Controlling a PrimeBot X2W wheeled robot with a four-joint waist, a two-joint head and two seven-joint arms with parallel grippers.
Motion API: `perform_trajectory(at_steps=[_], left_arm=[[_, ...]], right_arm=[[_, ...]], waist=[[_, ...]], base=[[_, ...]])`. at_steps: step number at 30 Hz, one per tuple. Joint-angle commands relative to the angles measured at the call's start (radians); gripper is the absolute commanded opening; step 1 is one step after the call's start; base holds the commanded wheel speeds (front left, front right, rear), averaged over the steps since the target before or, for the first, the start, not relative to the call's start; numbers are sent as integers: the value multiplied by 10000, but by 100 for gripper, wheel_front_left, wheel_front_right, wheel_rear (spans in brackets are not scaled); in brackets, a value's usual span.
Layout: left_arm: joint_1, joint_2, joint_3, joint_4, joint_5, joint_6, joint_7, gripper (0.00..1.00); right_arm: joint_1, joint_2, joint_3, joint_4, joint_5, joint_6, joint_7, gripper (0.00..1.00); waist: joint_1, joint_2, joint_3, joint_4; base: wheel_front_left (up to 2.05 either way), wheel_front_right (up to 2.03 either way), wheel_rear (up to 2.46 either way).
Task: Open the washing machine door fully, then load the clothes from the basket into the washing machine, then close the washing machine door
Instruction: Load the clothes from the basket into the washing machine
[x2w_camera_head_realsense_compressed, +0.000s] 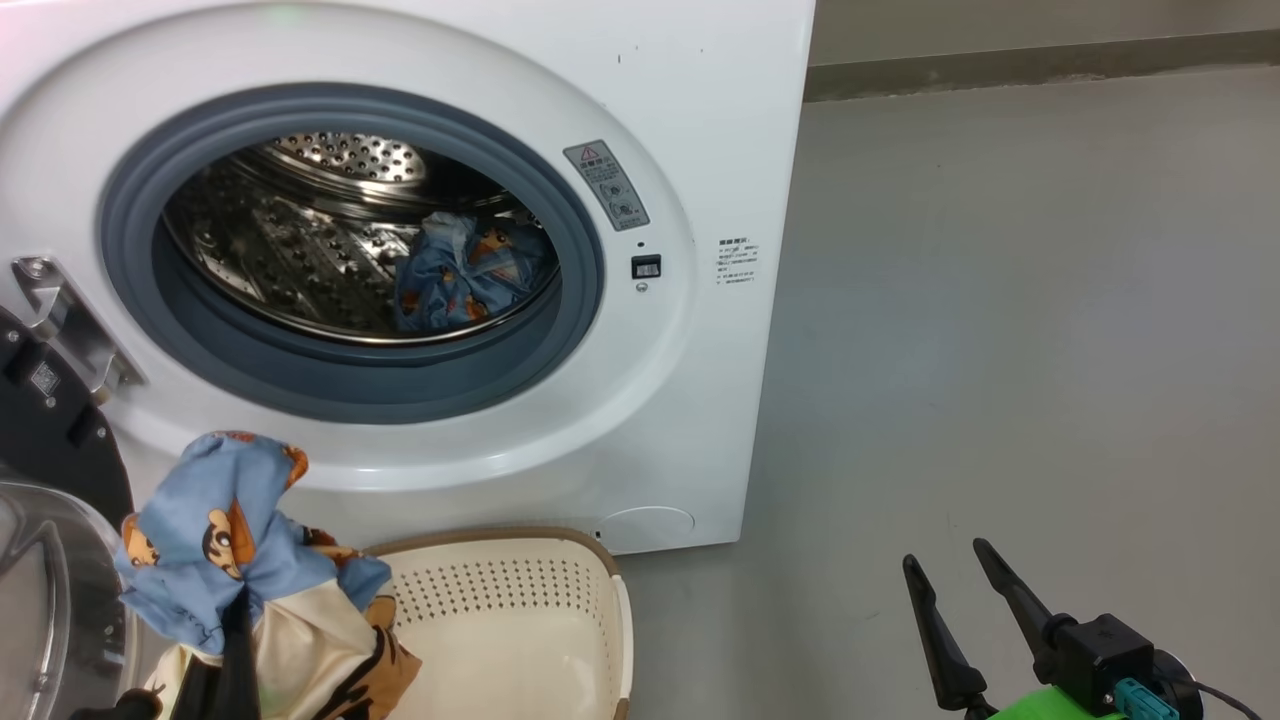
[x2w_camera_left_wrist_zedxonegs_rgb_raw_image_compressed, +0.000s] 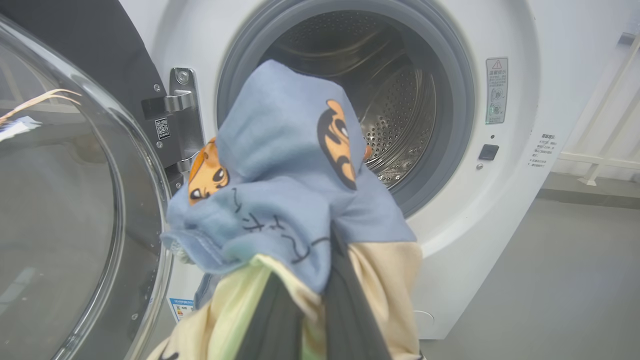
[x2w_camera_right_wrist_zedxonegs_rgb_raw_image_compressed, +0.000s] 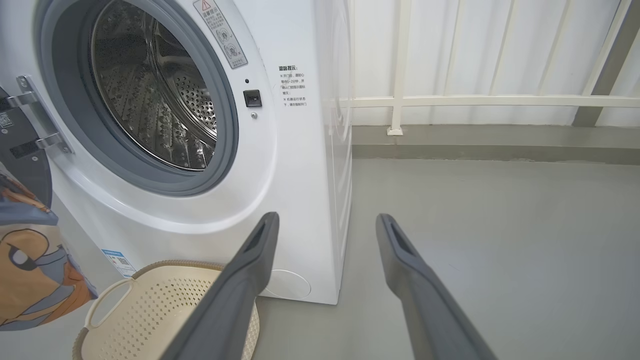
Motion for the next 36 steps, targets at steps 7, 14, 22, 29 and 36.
perform_trajectory(at_steps=[7,14,22,29,36], left_arm=[[-231,59,339,-363,119,-15,-91,0],[-344,14,408,-435,-115,-15,-91,0],[-1142,-5,347,-182,-126,-15,-91,0],[-2330,-8,231,275,-181,-15,-91,0],[-3776,172,130,821,-187,-15,-91,0]], right_arm=[[-141,-23,236,-268,-119,16,-48,100],[-188,-14,240,-318,-86,16,-48,100],[-499,-5,270,-424,-95,16,-48,100],[-931,0,393,-526,-105,16,-48,100],[-1358,1,526,-588,-26,16,-48,100]], waist=[[0,0,66,7],[0,0,487,-46],[0,0,1466,-99],[0,0,2476,-257],[0,0,3307,-463]], base=[[0,0,0],[0,0,0],[0,0,0],[0,0,0],[0,0,0]])
